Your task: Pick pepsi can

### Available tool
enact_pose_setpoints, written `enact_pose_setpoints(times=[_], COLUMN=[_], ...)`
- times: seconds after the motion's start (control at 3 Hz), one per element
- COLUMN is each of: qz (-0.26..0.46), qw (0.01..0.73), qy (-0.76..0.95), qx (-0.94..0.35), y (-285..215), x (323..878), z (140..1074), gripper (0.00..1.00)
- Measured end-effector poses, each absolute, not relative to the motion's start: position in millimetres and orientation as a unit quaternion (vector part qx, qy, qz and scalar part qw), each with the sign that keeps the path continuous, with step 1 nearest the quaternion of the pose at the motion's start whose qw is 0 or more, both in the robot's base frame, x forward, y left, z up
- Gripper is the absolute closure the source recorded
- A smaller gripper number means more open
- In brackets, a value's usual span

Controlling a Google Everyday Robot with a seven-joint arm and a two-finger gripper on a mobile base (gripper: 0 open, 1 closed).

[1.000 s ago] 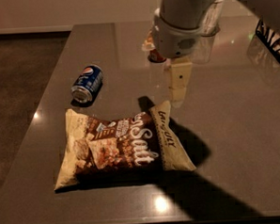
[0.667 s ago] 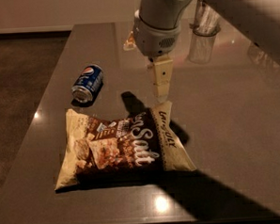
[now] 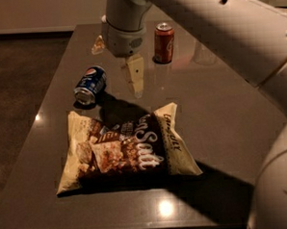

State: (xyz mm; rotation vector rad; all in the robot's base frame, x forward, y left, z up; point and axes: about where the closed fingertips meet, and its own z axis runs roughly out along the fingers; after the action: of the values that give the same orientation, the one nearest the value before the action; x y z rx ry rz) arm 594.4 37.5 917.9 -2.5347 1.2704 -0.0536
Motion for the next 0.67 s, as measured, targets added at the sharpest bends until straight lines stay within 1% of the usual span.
enact_pose_setpoints(times=[0.67], qz=[-0.024], qw=[0.120], qy=[0.344], qx=[-0.931], y=[87.5], x=[619.8], z=[899.2], gripper=[0.00])
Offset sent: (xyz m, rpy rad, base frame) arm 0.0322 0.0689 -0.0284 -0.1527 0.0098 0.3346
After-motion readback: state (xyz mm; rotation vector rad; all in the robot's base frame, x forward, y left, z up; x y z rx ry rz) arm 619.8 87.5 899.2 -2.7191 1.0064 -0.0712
